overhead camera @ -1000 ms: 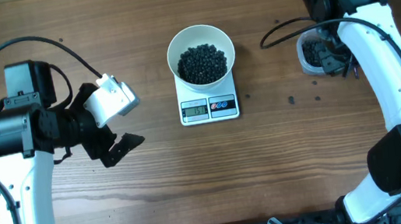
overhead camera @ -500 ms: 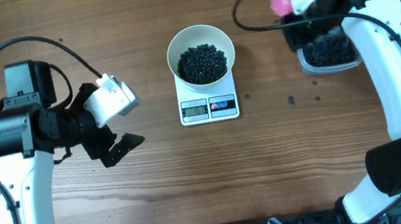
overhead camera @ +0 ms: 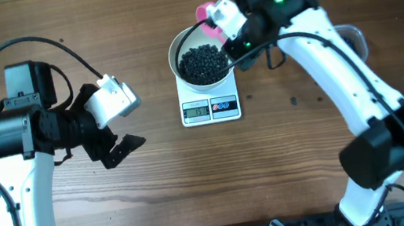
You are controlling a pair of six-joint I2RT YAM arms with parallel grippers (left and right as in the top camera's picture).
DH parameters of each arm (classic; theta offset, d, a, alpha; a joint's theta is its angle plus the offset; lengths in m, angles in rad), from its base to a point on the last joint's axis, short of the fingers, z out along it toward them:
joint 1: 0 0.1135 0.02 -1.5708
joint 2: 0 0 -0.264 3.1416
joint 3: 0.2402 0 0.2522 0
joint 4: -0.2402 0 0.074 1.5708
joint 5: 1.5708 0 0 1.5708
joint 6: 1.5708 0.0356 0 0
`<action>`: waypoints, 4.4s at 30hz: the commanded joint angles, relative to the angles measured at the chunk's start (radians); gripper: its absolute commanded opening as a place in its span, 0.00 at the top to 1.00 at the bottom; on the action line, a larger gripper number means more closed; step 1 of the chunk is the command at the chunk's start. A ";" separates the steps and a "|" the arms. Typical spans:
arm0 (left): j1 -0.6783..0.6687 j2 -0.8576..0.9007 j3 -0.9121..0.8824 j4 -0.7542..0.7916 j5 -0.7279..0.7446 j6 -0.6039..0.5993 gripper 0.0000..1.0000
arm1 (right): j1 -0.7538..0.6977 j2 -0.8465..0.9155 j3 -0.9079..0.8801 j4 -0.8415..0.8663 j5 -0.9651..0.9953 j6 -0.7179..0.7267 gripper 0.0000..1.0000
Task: Scoop item into bowl and weigh 150g on scale
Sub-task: 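Carry the pink scoop left over the white bowl, then lower the pink scoop into the bowl and tilt it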
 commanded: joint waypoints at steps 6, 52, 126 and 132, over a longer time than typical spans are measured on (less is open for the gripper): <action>0.004 -0.010 0.019 0.000 0.022 0.020 0.00 | 0.052 0.060 0.017 0.022 0.218 -0.132 0.96; 0.004 -0.010 0.019 0.000 0.022 0.020 0.00 | 0.125 0.106 -0.039 -0.024 0.352 -0.281 0.96; 0.004 -0.010 0.019 0.000 0.022 0.020 0.00 | 0.163 0.142 -0.077 0.013 0.404 -0.333 0.96; 0.004 -0.010 0.019 0.000 0.022 0.020 0.00 | 0.163 0.111 -0.075 0.013 0.358 -0.331 0.96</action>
